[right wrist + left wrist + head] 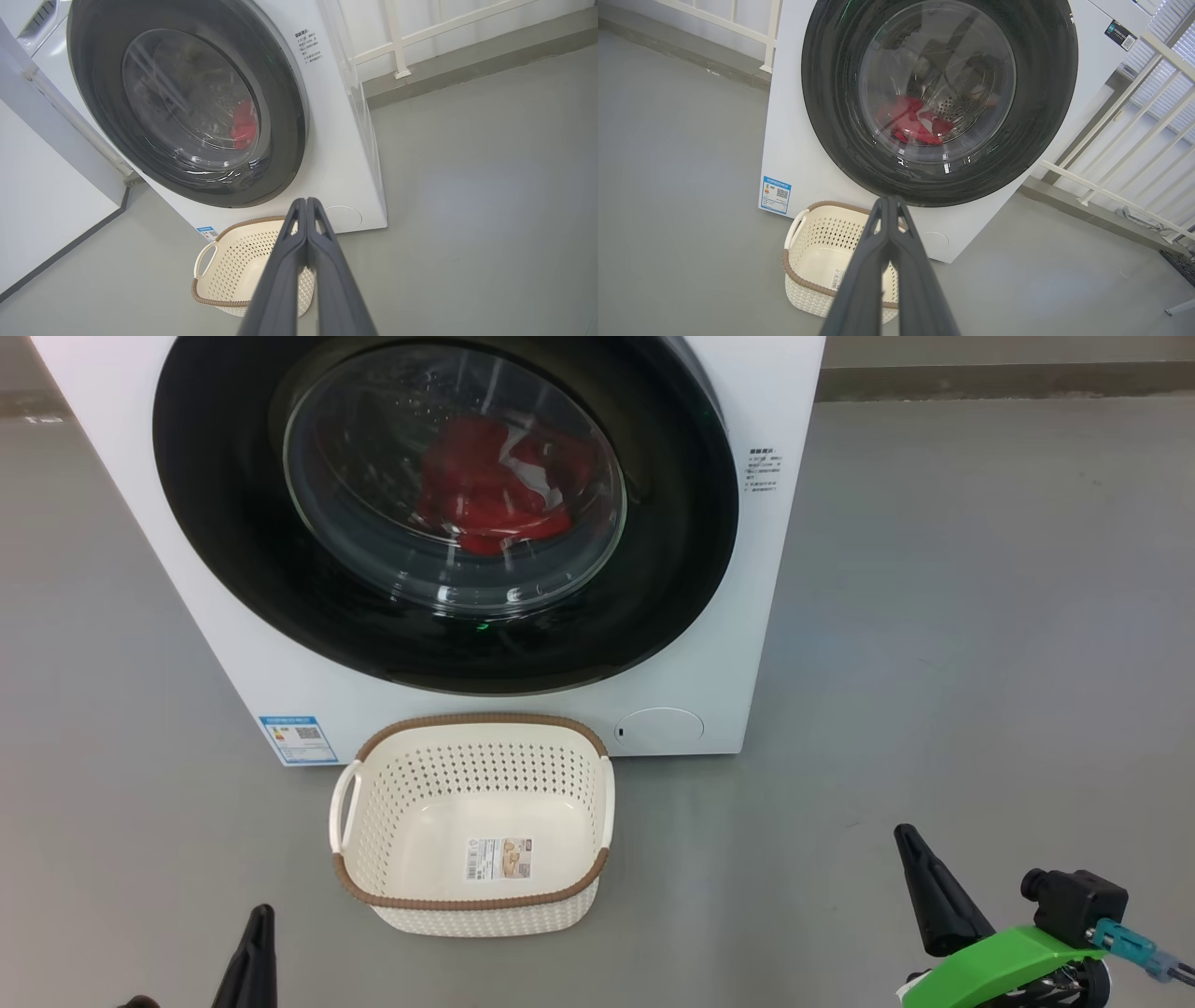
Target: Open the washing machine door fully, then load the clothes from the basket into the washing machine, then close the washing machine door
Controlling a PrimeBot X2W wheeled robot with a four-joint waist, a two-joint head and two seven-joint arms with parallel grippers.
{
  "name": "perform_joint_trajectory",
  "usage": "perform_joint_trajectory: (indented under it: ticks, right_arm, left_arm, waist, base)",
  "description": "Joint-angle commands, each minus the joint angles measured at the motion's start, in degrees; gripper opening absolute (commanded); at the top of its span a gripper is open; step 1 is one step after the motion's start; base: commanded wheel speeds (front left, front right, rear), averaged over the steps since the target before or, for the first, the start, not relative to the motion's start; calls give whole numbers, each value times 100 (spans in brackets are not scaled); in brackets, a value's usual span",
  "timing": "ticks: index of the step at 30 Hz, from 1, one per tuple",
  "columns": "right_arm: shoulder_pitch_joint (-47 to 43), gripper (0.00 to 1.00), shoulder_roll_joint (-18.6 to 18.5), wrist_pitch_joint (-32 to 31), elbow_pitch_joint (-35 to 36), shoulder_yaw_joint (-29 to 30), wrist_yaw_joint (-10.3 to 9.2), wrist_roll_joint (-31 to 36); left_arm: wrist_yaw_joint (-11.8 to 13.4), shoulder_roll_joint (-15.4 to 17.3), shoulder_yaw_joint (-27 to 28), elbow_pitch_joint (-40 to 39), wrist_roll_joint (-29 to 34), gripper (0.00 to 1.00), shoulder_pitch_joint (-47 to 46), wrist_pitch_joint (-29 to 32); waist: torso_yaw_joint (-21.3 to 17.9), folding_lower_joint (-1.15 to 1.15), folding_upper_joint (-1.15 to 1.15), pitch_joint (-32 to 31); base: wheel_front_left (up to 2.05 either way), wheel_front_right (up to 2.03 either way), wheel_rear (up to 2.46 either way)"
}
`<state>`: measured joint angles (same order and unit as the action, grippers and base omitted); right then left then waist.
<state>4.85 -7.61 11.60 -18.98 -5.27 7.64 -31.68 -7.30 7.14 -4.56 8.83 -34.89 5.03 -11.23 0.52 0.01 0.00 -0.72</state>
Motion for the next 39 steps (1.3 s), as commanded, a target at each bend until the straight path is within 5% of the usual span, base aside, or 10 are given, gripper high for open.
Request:
perform_joint_trajectory:
  ticks: [1, 39]
  right_arm:
    - [172, 0, -18, -45, 175, 38, -3, -167]
    - [158, 0, 154, -671, 289, 442, -7, -2262]
  left_arm:
    - [-3, 54, 106, -102, -146, 0, -252, 29]
    - [-9, -85, 419, 114, -2169, 0, -558, 614]
  waist:
    - [-1, -1, 0, 1]
    - [-19, -1, 0, 33]
  base:
    - [0, 0, 0]
    - [0, 0, 0]
